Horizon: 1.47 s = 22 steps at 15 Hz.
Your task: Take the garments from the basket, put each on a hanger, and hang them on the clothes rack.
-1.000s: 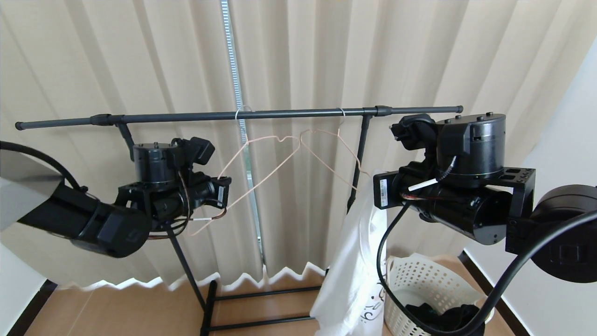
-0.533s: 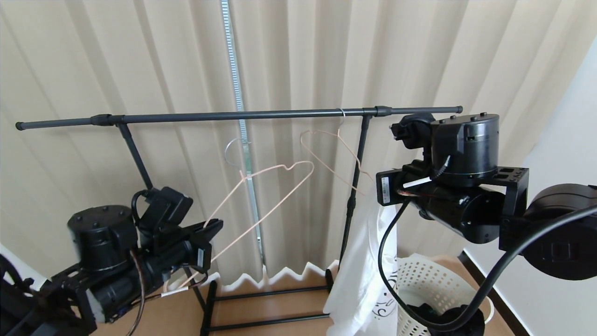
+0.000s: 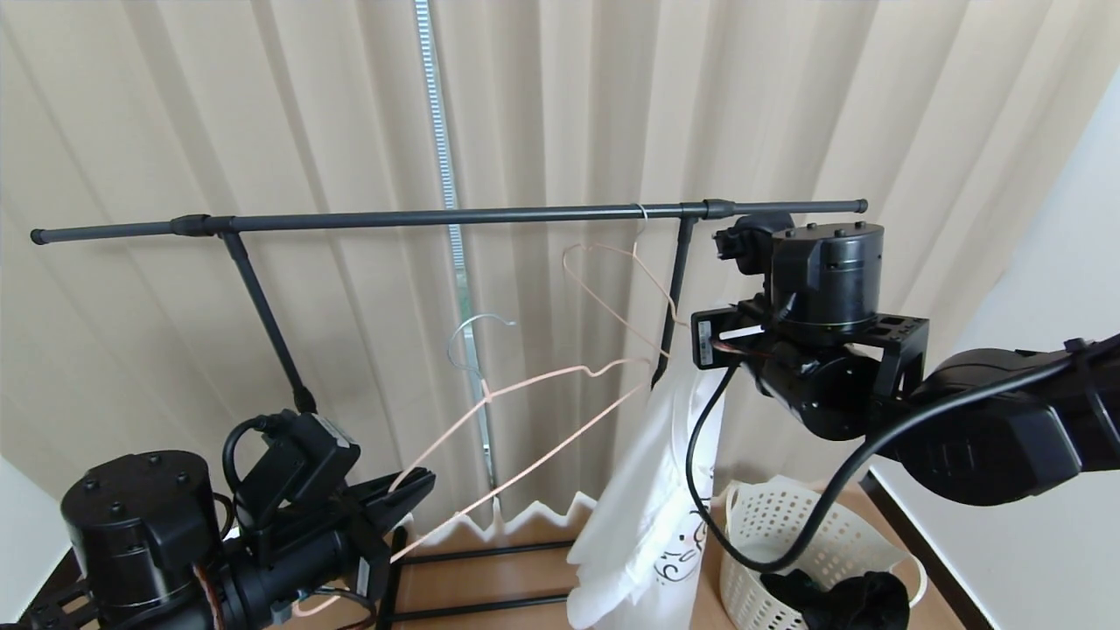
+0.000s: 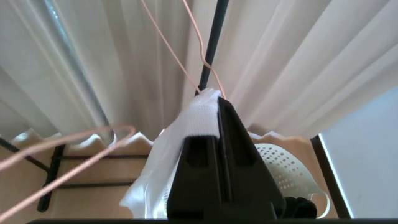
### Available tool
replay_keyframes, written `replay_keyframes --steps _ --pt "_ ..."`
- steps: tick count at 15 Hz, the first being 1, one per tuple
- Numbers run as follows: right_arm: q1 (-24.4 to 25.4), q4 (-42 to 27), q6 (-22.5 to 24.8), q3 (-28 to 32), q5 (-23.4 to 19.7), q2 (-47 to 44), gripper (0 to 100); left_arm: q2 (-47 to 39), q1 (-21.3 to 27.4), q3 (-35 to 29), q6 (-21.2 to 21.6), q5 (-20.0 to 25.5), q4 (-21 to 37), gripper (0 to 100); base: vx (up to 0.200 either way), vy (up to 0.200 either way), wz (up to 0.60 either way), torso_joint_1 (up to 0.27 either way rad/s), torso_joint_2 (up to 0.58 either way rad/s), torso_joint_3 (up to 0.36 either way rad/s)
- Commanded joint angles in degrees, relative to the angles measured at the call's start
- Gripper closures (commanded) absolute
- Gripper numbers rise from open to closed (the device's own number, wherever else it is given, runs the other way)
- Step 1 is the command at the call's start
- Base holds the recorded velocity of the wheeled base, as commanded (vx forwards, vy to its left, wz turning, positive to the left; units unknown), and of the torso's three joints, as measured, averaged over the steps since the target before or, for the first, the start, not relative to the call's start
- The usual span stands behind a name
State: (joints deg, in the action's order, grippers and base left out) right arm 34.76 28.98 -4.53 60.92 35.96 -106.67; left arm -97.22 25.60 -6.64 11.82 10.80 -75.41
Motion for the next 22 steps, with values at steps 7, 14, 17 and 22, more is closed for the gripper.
replay_keyframes --steps 7,14,17,22 --pt "-2.1 5.8 1.9 1.2 1.0 -6.2 100 0.5 0.2 1.4 -2.3 3.4 -0.1 100 0.000 0.000 0.00 0.000 0.00 0.000" --pt "-1.1 8.8 1.8 0.3 1.0 -5.9 100 0.2 4.0 1.4 -6.5 4.3 -0.1 100 0.000 0.000 0.00 0.000 0.00 0.000" --pt "-0.3 9.1 1.7 -0.4 1.0 -5.7 100 -0.1 4.5 0.8 -8.6 4.1 -0.1 100 0.000 0.000 0.00 0.000 0.00 0.000" --pt "-0.1 9.1 1.7 -0.4 1.0 -5.8 100 -1.5 4.0 -0.7 -8.8 2.1 -0.2 100 0.000 0.000 0.00 0.000 0.00 0.000"
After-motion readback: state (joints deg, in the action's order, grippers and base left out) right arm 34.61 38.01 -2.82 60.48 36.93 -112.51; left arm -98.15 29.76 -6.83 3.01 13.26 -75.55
